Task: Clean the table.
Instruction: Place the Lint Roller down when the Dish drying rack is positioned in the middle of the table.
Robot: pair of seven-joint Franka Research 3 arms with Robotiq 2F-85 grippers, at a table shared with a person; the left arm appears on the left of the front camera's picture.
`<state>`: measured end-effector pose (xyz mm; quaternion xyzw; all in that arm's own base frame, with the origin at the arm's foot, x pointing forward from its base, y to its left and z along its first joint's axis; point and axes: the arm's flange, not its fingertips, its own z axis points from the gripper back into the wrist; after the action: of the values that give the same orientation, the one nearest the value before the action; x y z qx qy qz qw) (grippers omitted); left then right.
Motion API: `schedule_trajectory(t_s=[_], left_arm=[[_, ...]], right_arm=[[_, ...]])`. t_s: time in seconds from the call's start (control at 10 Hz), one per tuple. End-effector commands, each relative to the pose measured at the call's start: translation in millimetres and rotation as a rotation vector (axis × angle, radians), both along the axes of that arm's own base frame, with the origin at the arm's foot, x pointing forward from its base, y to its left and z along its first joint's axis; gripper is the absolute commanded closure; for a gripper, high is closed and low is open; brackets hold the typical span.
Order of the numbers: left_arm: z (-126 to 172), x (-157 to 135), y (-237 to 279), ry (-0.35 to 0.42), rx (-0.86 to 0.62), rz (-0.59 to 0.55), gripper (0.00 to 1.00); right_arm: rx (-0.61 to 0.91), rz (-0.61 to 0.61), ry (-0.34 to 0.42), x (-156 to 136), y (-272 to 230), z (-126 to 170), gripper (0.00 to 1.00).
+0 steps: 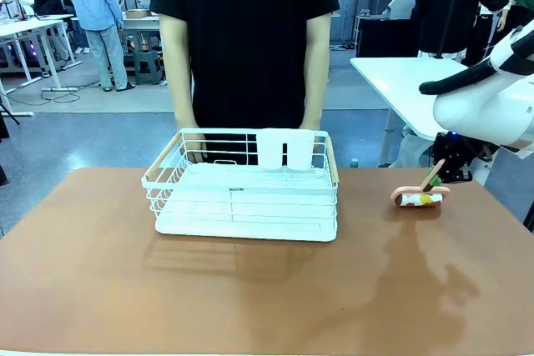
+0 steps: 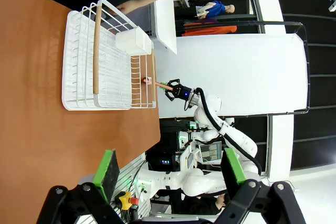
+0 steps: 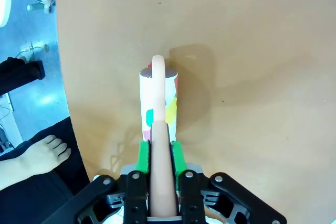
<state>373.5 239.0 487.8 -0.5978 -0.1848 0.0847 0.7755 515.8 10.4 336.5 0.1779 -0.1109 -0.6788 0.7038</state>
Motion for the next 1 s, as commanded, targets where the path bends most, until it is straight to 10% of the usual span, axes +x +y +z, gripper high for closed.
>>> schedule_trajectory(t_s=[0.0,0.2,0.9], left_arm=[[1.2,-2.6,1.5,-0.014,-0.012,-0.005,0.00],[1.2,-2.6,1.5,-0.014,-0.012,-0.005,0.00],[1.2,-2.6,1.5,-0.014,-0.012,-0.005,0.00]], right_arm=[[-0.009,0.015,-0.001,4.0,4.6,7.8,0.48],[-0.017,0.012,0.006,1.0,5.1,11.3,0.02],[-0.070,0.038,-0.008,-56.8,7.3,86.0,0.00]])
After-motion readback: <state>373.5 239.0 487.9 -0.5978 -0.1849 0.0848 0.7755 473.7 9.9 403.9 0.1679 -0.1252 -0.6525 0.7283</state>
